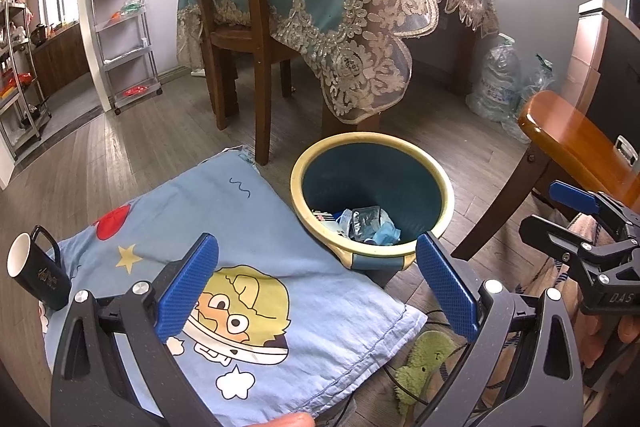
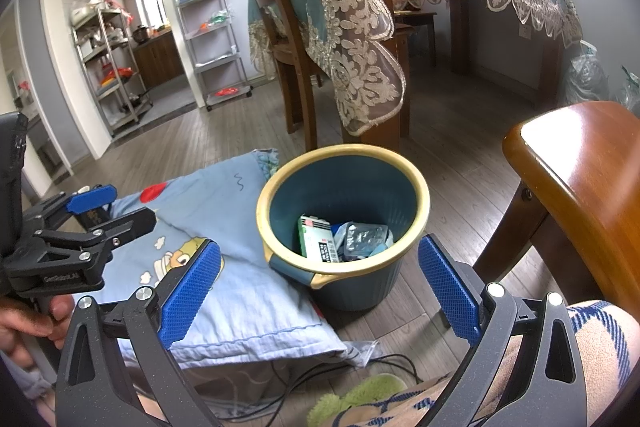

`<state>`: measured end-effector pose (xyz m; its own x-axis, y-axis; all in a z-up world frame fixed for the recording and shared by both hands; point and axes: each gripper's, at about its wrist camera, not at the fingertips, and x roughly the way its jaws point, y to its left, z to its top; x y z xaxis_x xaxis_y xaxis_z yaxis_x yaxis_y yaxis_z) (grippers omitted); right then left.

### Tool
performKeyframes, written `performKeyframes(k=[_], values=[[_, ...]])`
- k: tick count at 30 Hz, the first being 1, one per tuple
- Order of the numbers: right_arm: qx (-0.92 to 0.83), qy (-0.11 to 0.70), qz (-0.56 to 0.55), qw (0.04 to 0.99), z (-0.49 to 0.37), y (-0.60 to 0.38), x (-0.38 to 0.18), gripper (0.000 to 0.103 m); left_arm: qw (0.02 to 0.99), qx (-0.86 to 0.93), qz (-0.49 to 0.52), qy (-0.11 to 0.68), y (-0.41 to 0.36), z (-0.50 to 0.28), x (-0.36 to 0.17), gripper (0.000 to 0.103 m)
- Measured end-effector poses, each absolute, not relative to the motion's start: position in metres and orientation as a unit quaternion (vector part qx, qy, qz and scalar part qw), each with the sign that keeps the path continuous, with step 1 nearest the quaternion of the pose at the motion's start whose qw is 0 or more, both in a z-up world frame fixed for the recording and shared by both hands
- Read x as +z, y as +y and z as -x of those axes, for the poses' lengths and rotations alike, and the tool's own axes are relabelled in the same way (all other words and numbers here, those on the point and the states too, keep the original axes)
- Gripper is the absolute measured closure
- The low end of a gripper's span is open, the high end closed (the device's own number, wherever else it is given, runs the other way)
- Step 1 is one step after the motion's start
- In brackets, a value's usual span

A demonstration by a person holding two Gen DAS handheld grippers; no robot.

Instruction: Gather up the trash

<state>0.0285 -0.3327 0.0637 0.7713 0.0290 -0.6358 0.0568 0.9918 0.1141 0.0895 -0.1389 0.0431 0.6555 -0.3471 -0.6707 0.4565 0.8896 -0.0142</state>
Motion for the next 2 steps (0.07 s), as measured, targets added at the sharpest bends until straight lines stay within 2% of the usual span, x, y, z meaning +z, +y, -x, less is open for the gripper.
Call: performKeyframes(k=[2], values=[[-0.008,0.338,-0.064,0.939,-0.0283,-0.3327,0.0638,0.005,0.906,-0.22,-0.078,0.352,-0.1376,-0.09,0.0425,0.006]])
